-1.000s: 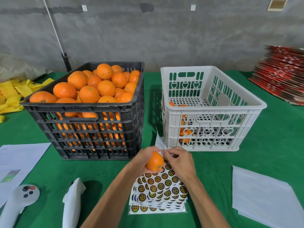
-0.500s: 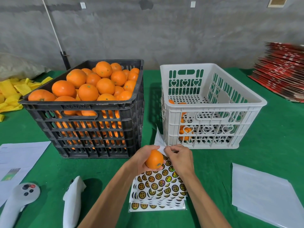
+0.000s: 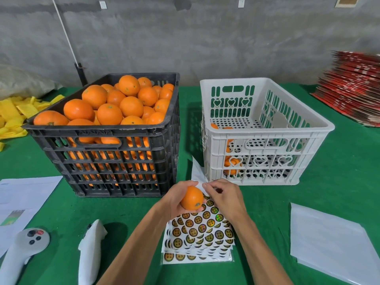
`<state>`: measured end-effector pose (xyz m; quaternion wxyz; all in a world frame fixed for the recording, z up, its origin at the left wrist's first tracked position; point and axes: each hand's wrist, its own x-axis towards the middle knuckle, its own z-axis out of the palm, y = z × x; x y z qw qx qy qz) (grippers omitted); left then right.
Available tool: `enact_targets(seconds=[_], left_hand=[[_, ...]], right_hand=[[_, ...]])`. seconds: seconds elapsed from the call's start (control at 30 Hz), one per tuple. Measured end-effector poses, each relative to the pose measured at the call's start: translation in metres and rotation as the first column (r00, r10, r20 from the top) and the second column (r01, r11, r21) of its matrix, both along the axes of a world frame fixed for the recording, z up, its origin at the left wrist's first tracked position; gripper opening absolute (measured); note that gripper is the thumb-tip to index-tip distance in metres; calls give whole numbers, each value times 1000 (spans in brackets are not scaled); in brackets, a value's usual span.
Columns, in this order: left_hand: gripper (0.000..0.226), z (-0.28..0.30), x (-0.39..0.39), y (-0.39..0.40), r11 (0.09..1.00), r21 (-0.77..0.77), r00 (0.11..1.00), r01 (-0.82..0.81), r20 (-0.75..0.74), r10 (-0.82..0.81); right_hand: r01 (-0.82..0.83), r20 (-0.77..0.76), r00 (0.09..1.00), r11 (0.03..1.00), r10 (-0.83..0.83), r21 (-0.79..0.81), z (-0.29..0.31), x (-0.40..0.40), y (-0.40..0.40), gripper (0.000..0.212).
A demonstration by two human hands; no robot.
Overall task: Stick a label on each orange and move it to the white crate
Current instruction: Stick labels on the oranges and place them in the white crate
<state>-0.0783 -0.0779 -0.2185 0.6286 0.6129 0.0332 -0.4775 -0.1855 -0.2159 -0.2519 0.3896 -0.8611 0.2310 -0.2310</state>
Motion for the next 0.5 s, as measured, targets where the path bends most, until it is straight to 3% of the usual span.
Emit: enact_targets(seconds=[0.3, 0.5], left_hand=[[45, 1, 0, 0, 1000, 5, 1000, -3, 4, 3], [42, 4, -1, 2, 999, 34, 999, -41, 5, 40]], right_hand=[[55, -11, 998, 998, -55, -39, 1, 7, 2, 25], [143, 80, 982, 957, -168, 253, 0, 6, 1, 33]])
